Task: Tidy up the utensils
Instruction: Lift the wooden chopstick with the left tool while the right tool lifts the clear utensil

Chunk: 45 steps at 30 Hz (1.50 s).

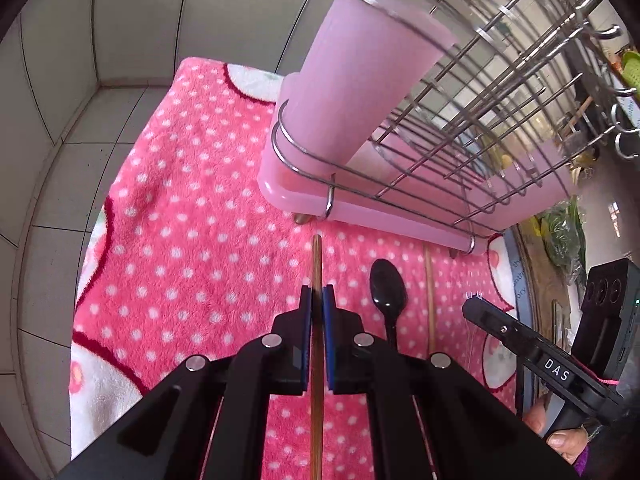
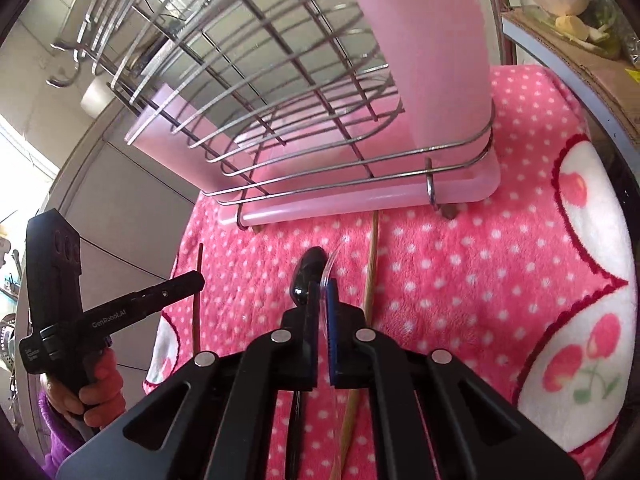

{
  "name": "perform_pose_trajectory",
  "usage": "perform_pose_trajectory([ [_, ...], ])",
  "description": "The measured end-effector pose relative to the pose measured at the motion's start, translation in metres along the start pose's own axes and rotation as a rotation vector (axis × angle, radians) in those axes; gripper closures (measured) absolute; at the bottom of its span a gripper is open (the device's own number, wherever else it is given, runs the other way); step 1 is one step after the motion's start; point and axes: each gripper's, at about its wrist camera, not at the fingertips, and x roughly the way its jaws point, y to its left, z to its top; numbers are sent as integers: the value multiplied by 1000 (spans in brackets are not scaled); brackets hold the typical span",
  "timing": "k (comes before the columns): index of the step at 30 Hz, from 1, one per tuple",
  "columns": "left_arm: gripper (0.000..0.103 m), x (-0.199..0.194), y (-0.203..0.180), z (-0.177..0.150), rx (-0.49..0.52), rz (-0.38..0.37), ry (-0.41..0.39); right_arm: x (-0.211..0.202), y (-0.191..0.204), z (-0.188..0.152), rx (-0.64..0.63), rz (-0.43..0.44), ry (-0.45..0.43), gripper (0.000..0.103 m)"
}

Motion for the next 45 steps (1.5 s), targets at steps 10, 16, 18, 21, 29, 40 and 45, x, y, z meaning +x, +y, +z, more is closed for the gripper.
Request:
perform_pose_trajectory([
  [10, 98, -74, -17, -16, 20, -82, -233, -76, 7, -9, -51, 57, -222, 99],
  [16, 98, -114, -32, -21, 57, -92, -359, -104, 13, -10, -62, 78, -328, 99],
  [18, 98, -129, -37, -24, 68, -94, -396, -114, 14, -11, -65, 85, -362, 99],
  [21, 98, -144, -42, -27, 80, -103, -435, -123, 15, -14, -61, 88, -385, 99],
  [29, 98, -179, -51, -35, 103, -103, -523, -151, 14, -19, -57, 106, -473, 99],
  [40, 98, -200, -52, -39, 113, -104, -571, -163, 21, -29, -96, 68, -567, 99],
  [45, 98, -199, -53, -41, 122, -93, -563, -157, 30, -35, -138, 35, -563, 99],
])
